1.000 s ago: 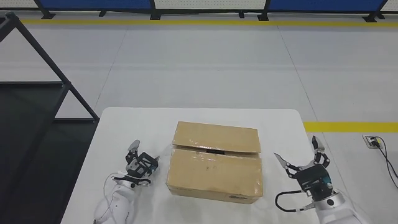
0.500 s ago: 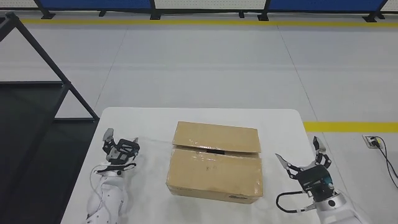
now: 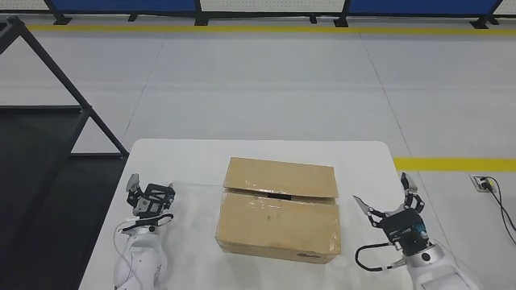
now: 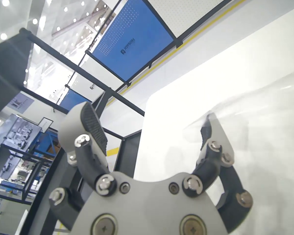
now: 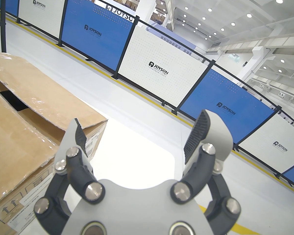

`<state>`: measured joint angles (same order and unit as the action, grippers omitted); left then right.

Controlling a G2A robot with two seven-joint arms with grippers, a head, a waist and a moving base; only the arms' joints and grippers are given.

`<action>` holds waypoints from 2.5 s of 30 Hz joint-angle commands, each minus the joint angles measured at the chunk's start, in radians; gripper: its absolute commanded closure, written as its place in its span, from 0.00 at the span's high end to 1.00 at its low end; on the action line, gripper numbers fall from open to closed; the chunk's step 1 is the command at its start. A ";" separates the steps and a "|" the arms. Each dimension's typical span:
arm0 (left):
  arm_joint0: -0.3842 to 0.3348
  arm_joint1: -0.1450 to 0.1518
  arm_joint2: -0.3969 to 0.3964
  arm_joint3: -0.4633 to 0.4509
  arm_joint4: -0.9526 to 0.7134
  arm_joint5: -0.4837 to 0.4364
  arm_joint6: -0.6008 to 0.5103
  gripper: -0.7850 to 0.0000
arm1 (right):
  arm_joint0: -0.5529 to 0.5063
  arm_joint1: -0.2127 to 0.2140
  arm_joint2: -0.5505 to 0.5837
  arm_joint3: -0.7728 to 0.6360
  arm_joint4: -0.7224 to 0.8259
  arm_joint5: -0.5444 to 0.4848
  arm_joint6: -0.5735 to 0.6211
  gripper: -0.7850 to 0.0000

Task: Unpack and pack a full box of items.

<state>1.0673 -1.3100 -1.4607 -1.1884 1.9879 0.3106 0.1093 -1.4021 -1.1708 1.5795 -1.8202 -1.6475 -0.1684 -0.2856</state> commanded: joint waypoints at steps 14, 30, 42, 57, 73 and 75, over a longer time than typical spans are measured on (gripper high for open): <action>-0.009 -0.017 0.015 0.040 -0.067 0.026 -0.148 1.00 | -0.006 0.000 0.000 -0.010 -0.005 -0.001 0.008 1.00; 0.033 -0.030 0.014 0.002 -0.084 0.104 -0.207 1.00 | -0.001 -0.001 -0.007 -0.007 -0.007 -0.003 0.006 1.00; 0.085 -0.045 -0.004 -0.096 -0.111 0.302 -0.156 1.00 | 0.020 -0.001 -0.019 0.006 -0.011 -0.018 0.003 1.00; 0.156 -0.054 -0.069 -0.278 -0.071 0.450 -0.114 1.00 | 0.031 -0.001 -0.039 -0.008 -0.031 -0.033 -0.005 1.00; 0.159 -0.068 -0.041 -0.253 0.006 0.433 -0.074 1.00 | 0.081 -0.007 -0.181 -0.104 -0.092 -0.102 0.001 1.00; 0.159 -0.070 -0.039 -0.254 0.007 0.432 -0.068 1.00 | 0.098 -0.010 -0.212 -0.105 -0.099 -0.118 0.003 1.00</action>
<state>1.2263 -1.3791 -1.5007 -1.4419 1.9939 0.7433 0.0383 -1.3120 -1.1797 1.3808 -1.9258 -1.7436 -0.2794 -0.2836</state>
